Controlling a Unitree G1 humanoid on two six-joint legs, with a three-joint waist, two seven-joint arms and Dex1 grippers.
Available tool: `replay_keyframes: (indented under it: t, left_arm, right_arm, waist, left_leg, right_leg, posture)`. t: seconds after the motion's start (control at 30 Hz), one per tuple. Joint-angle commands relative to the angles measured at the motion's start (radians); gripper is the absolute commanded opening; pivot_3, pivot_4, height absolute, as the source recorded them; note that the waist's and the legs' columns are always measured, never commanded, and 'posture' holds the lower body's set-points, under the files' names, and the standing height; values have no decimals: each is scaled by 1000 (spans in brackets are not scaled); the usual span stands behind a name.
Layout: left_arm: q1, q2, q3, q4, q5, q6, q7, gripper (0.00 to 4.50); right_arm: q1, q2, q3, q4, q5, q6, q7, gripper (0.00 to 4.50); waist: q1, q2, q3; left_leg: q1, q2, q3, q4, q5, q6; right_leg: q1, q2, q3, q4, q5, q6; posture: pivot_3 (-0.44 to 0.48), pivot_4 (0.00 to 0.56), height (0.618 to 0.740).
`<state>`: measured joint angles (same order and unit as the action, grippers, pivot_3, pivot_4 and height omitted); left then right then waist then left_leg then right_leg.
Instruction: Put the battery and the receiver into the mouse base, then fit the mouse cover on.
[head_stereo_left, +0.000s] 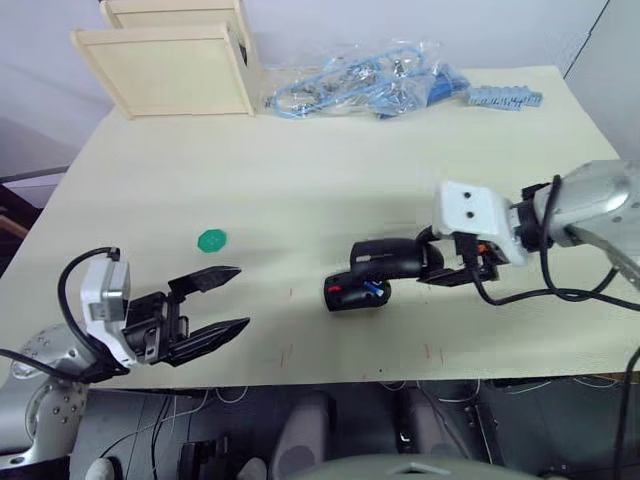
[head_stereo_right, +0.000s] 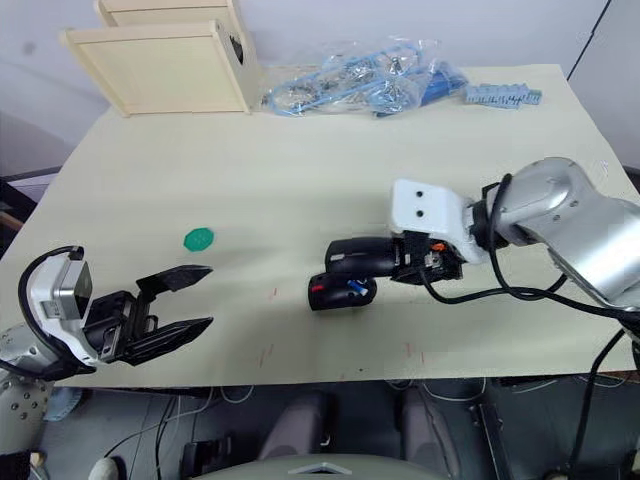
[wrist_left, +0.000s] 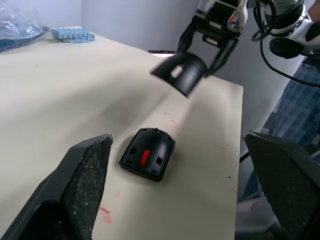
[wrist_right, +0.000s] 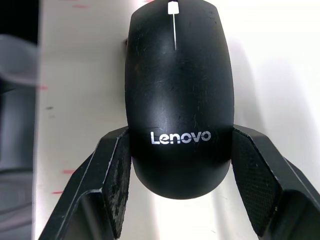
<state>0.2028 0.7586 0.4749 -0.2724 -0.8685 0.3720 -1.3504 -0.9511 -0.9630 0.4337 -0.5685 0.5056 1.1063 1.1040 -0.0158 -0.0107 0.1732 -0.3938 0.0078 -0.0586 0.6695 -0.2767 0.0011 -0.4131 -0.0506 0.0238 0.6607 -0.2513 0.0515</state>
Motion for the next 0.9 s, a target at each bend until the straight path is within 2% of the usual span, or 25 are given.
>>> replay_keyframes:
  t: [0.03,0.23,0.47,0.9]
  left_arm:
    - [4,22,34,-5,-9,-5,-19,4500]
    - [5,30,32,12,4,-12,-37,4500]
    - [17,43,37,20,18,-21,-57,4500]
    - [21,43,30,-3,18,-14,-45,4500]
  right_arm:
    - [-106,59,51,49,12,99,12,2747]
    - [-186,123,185,152,-61,66,36,2747]
    - [-209,162,291,212,-141,-15,75,2747]
    - [-186,219,321,292,-221,-55,110,2747]
  waist:
    - [0,0,0]
    - [-2,0,0]
    - [-2,0,0]
    - [-3,0,0]
  left_leg:
    - [0,0,0,0,0,0]
    - [-1,-1,-1,0,0,0]
    - [-1,-1,-2,0,0,0]
    - [-1,-1,-2,0,0,0]
  right_leg:
    - [0,0,0,0,0,0]
    - [0,-1,-2,0,0,0]
    - [-1,-1,-2,0,0,0]
    - [-1,-1,-3,1,0,0]
  posture:
    - [0,150,740]
    - [0,150,740]
    - [0,150,740]
    - [0,150,740]
